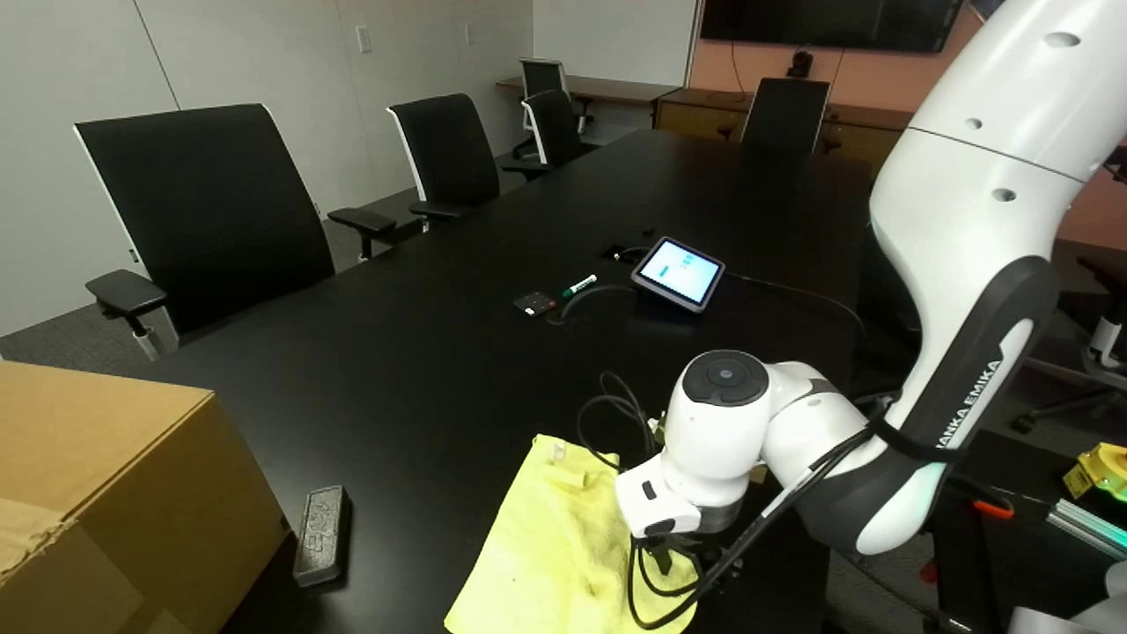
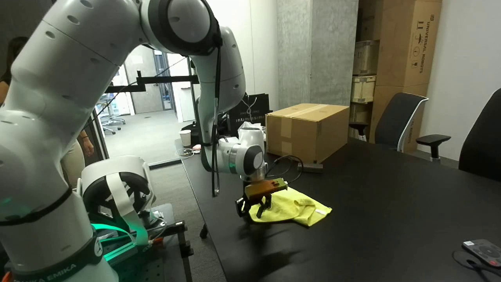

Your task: Fold the yellow towel from bottom to top

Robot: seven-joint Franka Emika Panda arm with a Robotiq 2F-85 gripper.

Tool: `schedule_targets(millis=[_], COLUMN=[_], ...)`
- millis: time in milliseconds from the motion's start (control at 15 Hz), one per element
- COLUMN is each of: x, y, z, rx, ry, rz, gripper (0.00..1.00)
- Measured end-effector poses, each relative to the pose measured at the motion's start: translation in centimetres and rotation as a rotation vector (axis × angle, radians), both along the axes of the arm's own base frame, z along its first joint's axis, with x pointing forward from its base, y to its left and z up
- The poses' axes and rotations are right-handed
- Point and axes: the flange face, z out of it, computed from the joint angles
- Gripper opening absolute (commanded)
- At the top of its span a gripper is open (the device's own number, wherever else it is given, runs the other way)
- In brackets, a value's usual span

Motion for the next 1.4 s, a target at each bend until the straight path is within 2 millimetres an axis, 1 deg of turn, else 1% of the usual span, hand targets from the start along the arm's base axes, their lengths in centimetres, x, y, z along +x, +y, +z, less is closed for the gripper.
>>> schedule_targets(millis=[200, 267, 467, 667, 867, 1000, 1133, 1400], x=[0.2, 0.2, 0.3, 0.8, 2.0, 3.1, 4.5, 7.8], y=[-0.1, -0.2, -0.4, -0.3, 0.3, 1.0, 2.1, 5.9], z=[0.2, 0.3, 0.6, 1.8, 3.4, 4.7, 6.1, 9.6], rx=[-0.004, -0.009, -0.04, -0.073, -0.107, -0.132, -0.157, -0.177], ry=[0.007, 0.011, 0.037, 0.051, 0.053, 0.047, 0.036, -0.017], rz=[-0.024, -0.032, -0.062, -0.079, -0.086, -0.08, -0.071, -0.046], gripper=[0.04, 0.08, 0.08, 0.08, 0.08, 0.08, 0.07, 0.07])
